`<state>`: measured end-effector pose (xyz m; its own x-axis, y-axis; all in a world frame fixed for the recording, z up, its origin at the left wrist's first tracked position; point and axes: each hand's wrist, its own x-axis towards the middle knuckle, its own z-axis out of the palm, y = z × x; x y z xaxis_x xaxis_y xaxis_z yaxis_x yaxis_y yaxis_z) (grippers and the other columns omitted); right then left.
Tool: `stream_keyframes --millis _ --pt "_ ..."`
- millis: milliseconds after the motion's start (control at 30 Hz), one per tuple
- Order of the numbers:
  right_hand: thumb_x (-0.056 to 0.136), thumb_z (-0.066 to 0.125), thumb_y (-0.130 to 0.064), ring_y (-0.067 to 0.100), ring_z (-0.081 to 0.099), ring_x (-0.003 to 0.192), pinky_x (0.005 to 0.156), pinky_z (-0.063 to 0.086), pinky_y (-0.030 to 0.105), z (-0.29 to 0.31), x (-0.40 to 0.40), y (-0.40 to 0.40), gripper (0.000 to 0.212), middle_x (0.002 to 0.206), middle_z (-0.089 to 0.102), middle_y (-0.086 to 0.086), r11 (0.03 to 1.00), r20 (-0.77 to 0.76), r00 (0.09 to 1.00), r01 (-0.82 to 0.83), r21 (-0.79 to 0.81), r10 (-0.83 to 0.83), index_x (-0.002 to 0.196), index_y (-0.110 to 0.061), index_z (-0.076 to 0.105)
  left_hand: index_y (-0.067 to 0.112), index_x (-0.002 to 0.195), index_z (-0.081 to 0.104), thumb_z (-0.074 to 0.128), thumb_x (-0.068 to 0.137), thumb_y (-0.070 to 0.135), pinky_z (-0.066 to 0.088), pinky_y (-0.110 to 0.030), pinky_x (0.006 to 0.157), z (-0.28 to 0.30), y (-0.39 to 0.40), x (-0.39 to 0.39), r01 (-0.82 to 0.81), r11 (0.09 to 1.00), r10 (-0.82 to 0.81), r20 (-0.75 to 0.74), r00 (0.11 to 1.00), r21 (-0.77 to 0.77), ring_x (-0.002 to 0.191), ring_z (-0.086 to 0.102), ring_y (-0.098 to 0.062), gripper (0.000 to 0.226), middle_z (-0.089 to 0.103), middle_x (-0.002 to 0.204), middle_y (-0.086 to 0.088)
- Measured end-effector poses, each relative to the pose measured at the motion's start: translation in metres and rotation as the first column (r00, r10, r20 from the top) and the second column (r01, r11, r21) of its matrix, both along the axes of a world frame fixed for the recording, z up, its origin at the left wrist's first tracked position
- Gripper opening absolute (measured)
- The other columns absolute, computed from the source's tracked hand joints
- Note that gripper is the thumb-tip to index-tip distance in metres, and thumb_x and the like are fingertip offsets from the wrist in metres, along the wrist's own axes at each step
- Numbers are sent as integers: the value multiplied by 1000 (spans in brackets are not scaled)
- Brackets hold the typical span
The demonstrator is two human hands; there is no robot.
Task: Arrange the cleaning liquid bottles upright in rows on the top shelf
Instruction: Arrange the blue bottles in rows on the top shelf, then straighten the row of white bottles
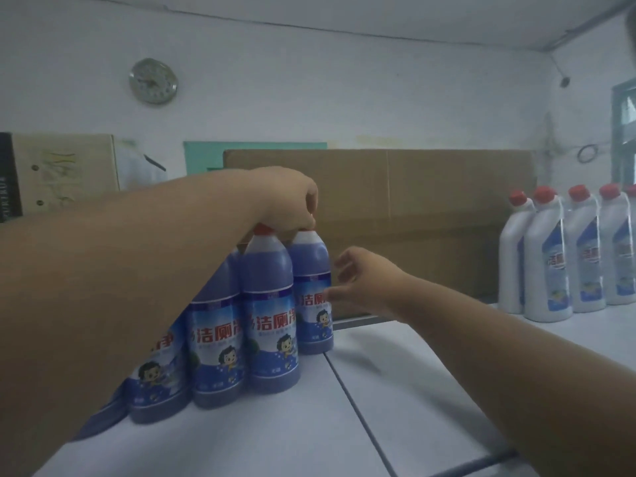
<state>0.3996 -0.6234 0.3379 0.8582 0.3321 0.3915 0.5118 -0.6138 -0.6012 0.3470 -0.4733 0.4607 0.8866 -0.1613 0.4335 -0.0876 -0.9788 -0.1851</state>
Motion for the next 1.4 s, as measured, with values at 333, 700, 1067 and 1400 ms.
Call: stream_keyframes --millis 333,700,1067,1400 --pt "78 84 -21 17 69 96 89 59 40 -21 33 15 47 106 70 -2 955 -106 953 -271 118 283 118 -20 59 31 108 70 67 91 31 50 -29 70 5 -11 20 -92 996 92 1 996 21 86 58 -11 17 64 104 8" --pt "82 80 -27 16 66 97 89 57 37 -27 36 11 45 108 67 -2 951 -52 952 -294 99 300 119 -22 54 29 112 73 67 93 28 44 -21 61 5 -15 19 -98 992 99 12 995 -79 80 54 -4 21 60 90 14" --pt "88 72 -37 0 58 88 64 37 9 -2 15 -16 33 99 58 -15 973 387 922 -69 222 -23 111 -30 49 28 124 67 62 94 38 47 -29 81 -2 -5 9 -25 999 25 24 999 33 100 59 -16 32 68 114 8" --pt "87 71 -29 6 60 78 65 39 8 39 -31 -56 23 93 63 -6 964 645 736 40 262 -205 102 -25 54 29 118 64 63 93 41 52 -35 90 -18 -14 -15 211 977 -206 148 967 -17 100 59 -15 28 64 110 8"
